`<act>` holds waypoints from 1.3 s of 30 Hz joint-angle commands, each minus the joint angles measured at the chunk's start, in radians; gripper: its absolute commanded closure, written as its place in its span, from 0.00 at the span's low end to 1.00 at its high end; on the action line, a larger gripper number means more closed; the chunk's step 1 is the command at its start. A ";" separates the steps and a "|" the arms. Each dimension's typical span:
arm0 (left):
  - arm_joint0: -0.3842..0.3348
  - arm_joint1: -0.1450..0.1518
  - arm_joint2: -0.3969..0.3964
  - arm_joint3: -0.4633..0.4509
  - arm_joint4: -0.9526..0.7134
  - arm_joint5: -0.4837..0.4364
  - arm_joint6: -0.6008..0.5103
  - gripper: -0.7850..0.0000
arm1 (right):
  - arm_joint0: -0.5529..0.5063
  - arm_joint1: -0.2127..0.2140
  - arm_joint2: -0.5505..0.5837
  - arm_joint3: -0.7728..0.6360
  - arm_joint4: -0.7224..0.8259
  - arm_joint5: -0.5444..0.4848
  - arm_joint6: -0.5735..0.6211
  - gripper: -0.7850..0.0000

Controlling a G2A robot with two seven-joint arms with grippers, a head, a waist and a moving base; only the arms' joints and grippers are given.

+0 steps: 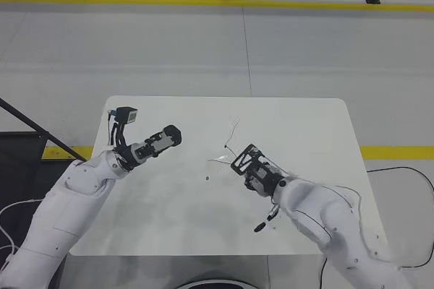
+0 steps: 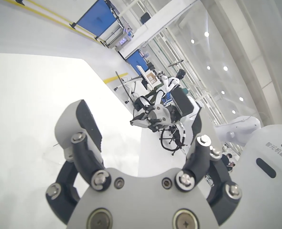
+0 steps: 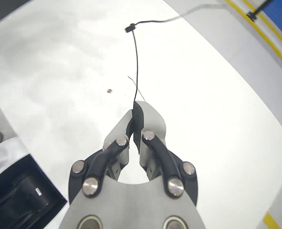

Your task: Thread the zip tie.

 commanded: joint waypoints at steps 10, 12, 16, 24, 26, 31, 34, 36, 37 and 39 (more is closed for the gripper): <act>0.015 0.001 -0.016 -0.010 -0.019 0.013 -0.016 0.00 | 0.035 -0.025 -0.092 0.014 -0.065 0.056 0.111 1.00; 0.015 0.001 -0.016 -0.010 -0.019 0.013 -0.016 0.00 | 0.035 -0.025 -0.092 0.014 -0.065 0.056 0.111 1.00; 0.015 0.001 -0.016 -0.010 -0.019 0.013 -0.016 0.00 | 0.030 -0.026 -0.092 0.019 -0.077 0.058 0.103 1.00; 0.015 0.001 -0.016 -0.010 -0.019 0.013 -0.016 0.00 | 0.174 -0.085 -0.240 0.072 -0.175 0.025 0.369 1.00; 0.015 0.001 -0.016 -0.010 -0.019 0.013 -0.016 0.00 | 0.230 -0.111 -0.281 0.112 -0.157 0.023 0.427 1.00; 0.015 0.001 -0.016 -0.010 -0.019 0.013 -0.016 0.00 | 0.355 -0.178 -0.356 0.235 -0.095 0.049 0.553 1.00; 0.015 0.001 -0.016 -0.010 -0.019 0.013 -0.016 0.00 | 0.413 -0.216 -0.395 0.327 -0.054 0.075 0.576 1.00; 0.015 0.001 -0.016 -0.010 -0.019 0.013 -0.016 0.00 | 0.448 -0.238 -0.423 0.384 -0.024 0.076 0.576 1.00; 0.015 0.001 -0.016 -0.010 -0.019 0.013 -0.016 0.00 | 0.464 -0.248 -0.436 0.412 -0.008 0.073 0.576 1.00; 0.015 0.001 -0.016 -0.010 -0.019 0.013 -0.016 0.00 | 0.496 -0.268 -0.465 0.465 0.016 0.078 0.576 1.00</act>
